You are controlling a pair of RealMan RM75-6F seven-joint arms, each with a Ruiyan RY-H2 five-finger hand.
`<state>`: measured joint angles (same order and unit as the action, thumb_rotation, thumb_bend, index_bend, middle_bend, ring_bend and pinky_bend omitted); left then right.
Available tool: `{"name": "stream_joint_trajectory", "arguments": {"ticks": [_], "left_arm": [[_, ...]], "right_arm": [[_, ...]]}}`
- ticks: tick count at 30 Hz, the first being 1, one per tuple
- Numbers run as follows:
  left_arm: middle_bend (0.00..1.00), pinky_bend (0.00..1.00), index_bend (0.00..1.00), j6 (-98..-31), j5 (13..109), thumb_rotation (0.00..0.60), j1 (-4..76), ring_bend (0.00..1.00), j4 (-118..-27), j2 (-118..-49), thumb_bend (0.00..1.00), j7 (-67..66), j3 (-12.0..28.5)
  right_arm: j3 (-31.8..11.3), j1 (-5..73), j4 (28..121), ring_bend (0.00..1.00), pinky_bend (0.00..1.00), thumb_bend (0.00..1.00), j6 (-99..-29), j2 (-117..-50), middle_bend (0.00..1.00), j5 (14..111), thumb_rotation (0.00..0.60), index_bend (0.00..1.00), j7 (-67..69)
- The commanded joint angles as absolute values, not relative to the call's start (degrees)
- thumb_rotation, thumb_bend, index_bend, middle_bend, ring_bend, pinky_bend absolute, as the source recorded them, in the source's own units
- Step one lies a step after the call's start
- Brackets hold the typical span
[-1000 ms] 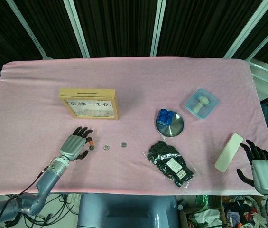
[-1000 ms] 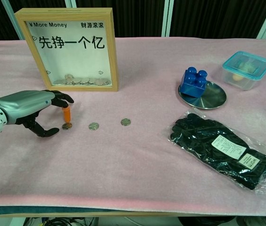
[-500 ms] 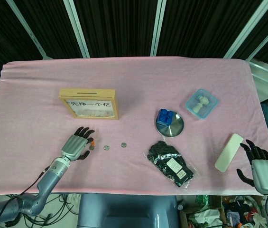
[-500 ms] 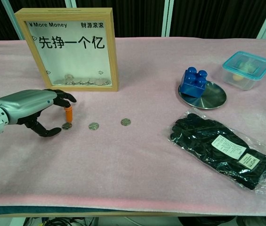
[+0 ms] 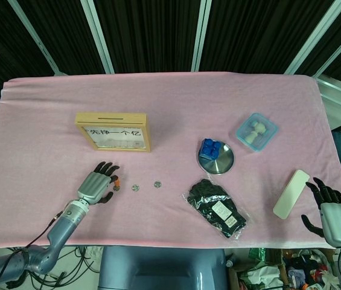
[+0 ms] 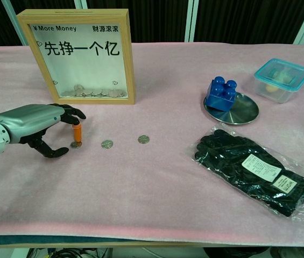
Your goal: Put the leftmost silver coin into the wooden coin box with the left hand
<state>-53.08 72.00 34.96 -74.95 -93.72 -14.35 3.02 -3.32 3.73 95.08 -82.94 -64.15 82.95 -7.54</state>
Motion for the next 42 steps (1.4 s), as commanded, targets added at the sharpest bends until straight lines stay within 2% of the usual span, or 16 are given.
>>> {"name": "stream_joint_trajectory", "arguments": {"ticks": [1,9,20,27,42], "left_arm": [[0.11,0.0,0.44,-53.08,72.09,0.6,35.09,0.0,-74.51,-93.92,0.4,-14.86,2.99],[0.11,0.0,0.44,-52.27,72.09,0.6,35.3,0.0,-74.52,-94.07,0.4,-14.59,2.81],[0.13,0.0,0.5,-52.06,71.64,0.6,35.62,0.0,-73.87,-94.67,0.4,-15.47,3.12],[0.14,0.0,0.51,-51.78,70.88,0.6,35.68,0.0,-73.48,-94.88,0.4,-16.58,3.15],[0.14,0.0,0.53,-50.9,69.24,0.6,36.19,0.0,-74.28,-94.48,0.45,-18.31,3.59]], "right_arm": [[-3.31,3.73,95.09,0.16,0.18,0.21,-82.95,-64.15,0.06,82.98,0.6,0.15,-7.52],[-3.26,3.72,95.12,0.16,0.18,0.21,-82.9,-64.11,0.06,82.95,0.6,0.15,-7.5],[-3.27,3.77,95.18,0.16,0.18,0.21,-82.75,-64.03,0.06,82.89,0.6,0.15,-7.34],[-3.26,3.79,95.18,0.16,0.18,0.21,-82.72,-64.03,0.06,82.9,0.6,0.15,-7.31],[-3.15,3.83,95.11,0.16,0.18,0.21,-82.75,-64.0,0.06,83.22,0.6,0.16,-7.28]]}}
